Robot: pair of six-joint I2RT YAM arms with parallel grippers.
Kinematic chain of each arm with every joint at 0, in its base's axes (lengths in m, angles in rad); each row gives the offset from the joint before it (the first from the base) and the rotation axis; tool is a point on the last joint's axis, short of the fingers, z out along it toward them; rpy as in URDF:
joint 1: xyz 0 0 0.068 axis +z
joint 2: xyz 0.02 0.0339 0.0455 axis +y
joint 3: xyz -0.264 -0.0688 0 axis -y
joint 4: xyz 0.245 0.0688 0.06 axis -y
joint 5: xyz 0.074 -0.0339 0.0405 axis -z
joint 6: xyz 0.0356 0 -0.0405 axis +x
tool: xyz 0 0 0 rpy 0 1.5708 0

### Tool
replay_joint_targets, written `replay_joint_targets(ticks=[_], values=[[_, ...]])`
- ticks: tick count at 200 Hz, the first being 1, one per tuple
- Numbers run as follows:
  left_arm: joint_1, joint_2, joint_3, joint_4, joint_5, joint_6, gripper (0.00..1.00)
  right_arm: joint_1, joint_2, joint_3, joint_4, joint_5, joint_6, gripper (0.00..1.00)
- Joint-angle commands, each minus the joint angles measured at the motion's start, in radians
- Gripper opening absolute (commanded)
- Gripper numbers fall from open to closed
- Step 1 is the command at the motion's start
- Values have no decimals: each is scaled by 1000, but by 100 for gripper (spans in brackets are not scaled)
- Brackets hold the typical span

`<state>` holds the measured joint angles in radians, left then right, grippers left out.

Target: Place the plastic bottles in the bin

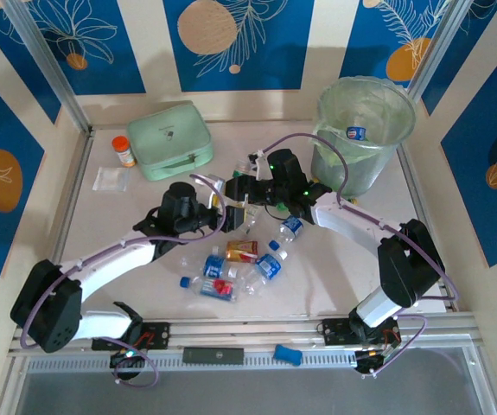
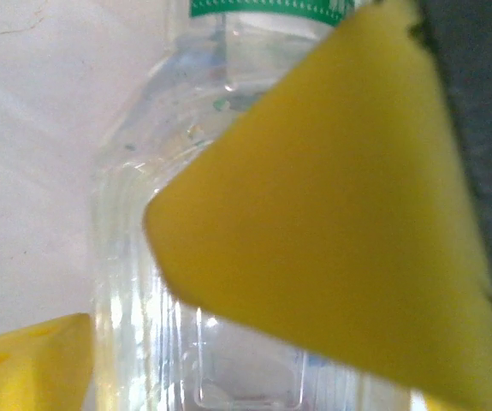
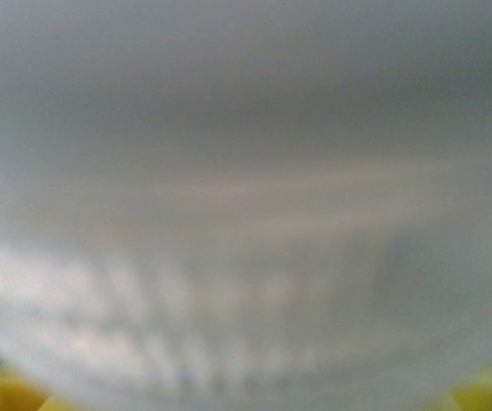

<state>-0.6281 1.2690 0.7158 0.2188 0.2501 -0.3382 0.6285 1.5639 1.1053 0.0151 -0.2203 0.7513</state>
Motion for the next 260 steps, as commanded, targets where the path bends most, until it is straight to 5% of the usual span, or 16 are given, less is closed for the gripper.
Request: replay_joint_targets(ticks=[1,89,161,260], values=[[-7,-57,-42,13,-59,-21,98,-22,-9,28,-41,20,-18,52],[55,-117,-111,-97,-443,-187,100,-173,-172,148,-310,186,-250,52],[90,-42,-117,-47,-397,-275,100,-398,-269,332,-380,223,-403,52],[94,-22,-114,-44,-352,-274,100,-627,-181,599,-448,486,-578,52]])
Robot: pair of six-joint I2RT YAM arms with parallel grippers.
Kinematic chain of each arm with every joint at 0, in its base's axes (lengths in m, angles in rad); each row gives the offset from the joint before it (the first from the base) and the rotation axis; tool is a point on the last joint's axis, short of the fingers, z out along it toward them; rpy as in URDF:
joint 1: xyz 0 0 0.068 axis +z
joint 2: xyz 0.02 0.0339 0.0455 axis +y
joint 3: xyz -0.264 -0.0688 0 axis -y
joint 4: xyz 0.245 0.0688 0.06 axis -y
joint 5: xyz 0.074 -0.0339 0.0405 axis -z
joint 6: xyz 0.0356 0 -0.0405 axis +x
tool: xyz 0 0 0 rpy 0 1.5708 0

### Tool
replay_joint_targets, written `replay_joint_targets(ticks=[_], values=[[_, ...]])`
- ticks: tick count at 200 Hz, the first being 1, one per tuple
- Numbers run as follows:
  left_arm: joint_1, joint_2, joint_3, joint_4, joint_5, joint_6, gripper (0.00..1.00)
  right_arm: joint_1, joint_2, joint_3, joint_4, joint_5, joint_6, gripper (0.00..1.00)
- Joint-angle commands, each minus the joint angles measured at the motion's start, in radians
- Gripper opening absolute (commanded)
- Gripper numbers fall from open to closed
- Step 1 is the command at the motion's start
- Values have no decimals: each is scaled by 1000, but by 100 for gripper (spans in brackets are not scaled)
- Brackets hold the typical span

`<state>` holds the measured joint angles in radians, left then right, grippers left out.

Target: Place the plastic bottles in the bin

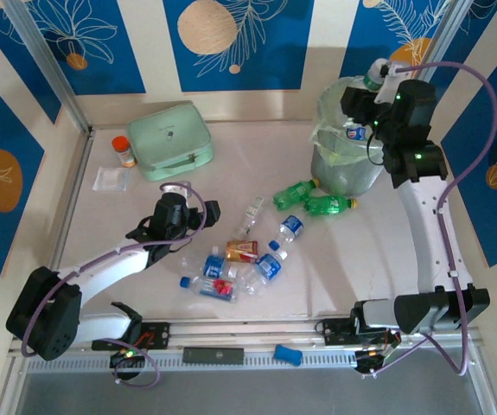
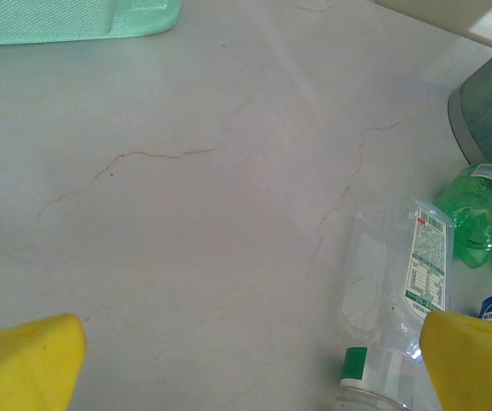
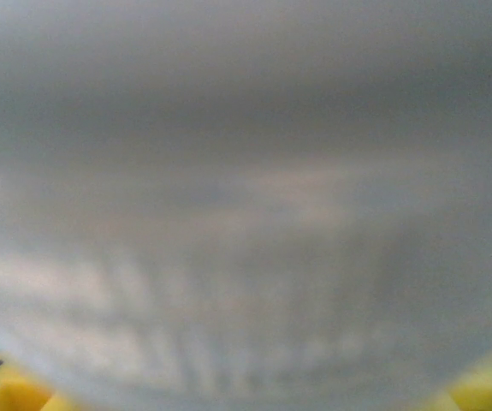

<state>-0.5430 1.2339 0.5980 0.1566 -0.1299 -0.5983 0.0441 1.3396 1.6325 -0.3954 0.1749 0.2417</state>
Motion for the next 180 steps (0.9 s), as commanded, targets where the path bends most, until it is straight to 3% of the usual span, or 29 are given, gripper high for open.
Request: replay_joint_targets(ticks=[1,49,109,145,180], values=[[9,14,4,18,28,-15,100,-44,45,73,-38,91,-69,52],[9,17,9,29,55,-28,100,-117,148,130,-110,79,-42,52],[9,-66,-27,14,4,-17,100,-148,279,162,-205,3,1,53],[9,-73,-36,15,-3,-21,100,-150,365,238,-287,-12,3,61],[11,-70,-33,20,1,-19,100,-148,385,285,-312,-7,5,78]])
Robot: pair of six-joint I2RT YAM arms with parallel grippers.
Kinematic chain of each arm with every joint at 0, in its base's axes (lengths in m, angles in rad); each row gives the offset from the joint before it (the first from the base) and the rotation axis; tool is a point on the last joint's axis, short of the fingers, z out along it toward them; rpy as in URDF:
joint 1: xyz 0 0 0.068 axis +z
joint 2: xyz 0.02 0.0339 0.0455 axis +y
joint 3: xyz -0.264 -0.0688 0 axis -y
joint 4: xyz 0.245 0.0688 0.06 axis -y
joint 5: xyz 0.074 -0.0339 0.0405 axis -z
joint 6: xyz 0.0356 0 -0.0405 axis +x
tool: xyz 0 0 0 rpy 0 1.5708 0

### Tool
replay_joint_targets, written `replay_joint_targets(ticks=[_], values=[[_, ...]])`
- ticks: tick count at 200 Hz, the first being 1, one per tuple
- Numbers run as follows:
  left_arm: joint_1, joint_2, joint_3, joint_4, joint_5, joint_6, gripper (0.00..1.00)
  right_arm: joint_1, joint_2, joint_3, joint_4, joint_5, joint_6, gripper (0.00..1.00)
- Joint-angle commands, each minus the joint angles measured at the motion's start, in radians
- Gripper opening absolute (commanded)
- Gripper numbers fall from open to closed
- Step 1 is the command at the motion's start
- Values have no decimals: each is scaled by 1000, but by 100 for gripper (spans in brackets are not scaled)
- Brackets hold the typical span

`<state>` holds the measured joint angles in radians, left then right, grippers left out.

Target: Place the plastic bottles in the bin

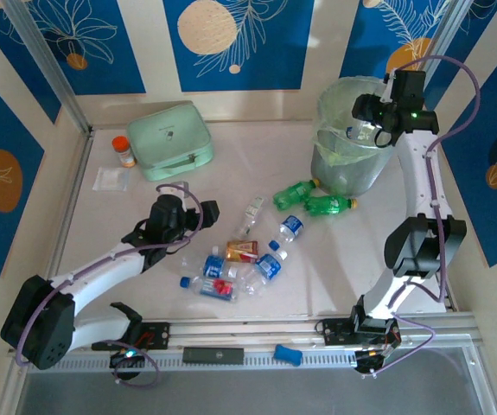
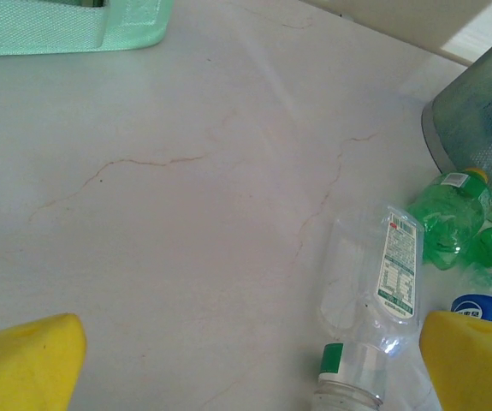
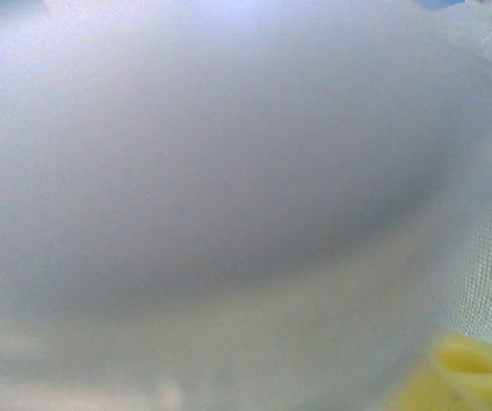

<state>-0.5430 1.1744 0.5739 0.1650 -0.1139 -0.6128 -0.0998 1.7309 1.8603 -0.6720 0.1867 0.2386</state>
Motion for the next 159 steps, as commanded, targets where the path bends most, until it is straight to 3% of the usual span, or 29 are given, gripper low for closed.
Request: replay_joint_targets(ticks=[1,72,159], values=[[11,-10,-10,11,-15,-4,100,-5,-7,58,-36,-19,8,79],[11,14,-6,44,-2,-19,100,23,-164,23,-8,-66,40,87],[11,53,1,79,20,-29,100,114,-624,-624,196,-77,260,88]])
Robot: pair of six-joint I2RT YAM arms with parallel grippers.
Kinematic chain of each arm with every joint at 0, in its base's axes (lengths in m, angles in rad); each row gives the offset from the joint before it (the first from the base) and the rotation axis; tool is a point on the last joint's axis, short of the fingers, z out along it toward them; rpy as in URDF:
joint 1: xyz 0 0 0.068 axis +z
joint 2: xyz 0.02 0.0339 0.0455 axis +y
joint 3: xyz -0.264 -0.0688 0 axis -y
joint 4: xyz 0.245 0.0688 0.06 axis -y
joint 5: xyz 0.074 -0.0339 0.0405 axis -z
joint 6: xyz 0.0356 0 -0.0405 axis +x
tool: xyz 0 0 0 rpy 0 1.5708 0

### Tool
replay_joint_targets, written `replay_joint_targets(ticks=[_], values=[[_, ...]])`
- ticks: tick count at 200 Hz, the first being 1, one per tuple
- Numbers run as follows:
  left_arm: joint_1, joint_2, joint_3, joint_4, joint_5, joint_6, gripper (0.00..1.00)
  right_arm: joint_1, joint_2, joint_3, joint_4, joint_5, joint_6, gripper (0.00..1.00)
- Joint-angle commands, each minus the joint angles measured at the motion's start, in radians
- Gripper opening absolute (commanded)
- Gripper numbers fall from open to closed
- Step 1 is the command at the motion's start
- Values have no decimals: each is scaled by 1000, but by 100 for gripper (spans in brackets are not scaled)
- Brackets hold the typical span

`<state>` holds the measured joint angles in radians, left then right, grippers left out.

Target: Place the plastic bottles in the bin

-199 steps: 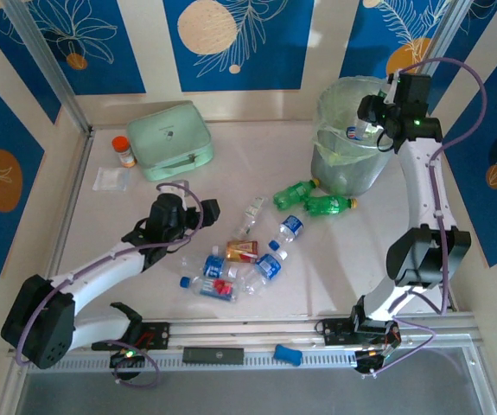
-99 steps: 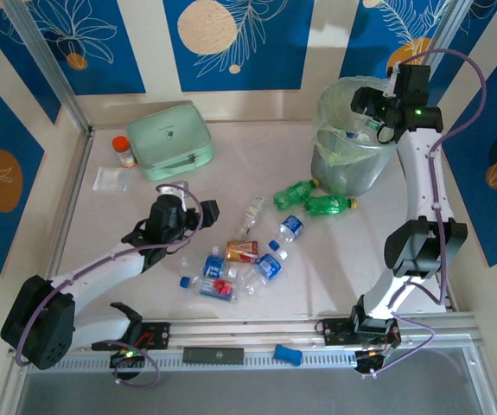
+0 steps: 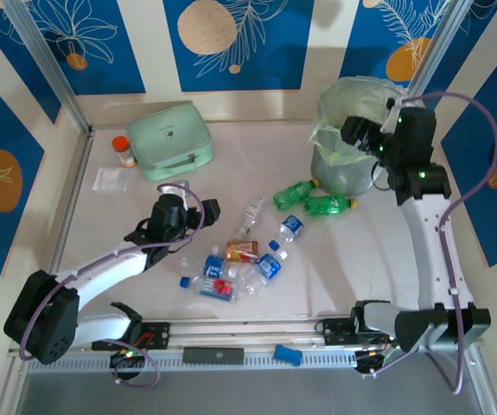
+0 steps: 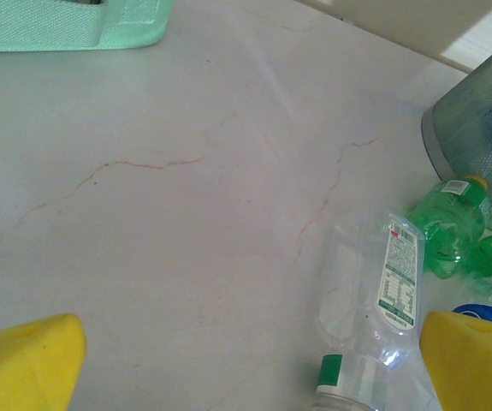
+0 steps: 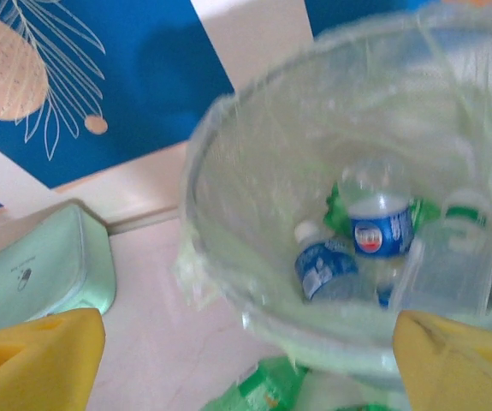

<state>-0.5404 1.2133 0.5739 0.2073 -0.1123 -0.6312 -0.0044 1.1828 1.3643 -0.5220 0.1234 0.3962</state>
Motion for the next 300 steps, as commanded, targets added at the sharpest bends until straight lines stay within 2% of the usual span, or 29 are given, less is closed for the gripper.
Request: replay_joint_targets(ticks=[1,53,96,158,196,300], values=[[9,15,1,37,19,-11,100,20,-81,-136,47,-13,105,88],[9,2,-7,30,17,-7,100,97,-241,-542,146,5,341,88],[17,-23,-11,-5,-1,20,100,115,-205,-726,276,9,594,88],[25,-16,-26,15,-3,28,100,107,72,-702,419,-31,813,90],[34,-32,-47,10,-16,38,100,101,163,-703,457,22,934,90],[59,-34,-57,5,-10,42,100,93,397,-639,564,-2,1008,89]])
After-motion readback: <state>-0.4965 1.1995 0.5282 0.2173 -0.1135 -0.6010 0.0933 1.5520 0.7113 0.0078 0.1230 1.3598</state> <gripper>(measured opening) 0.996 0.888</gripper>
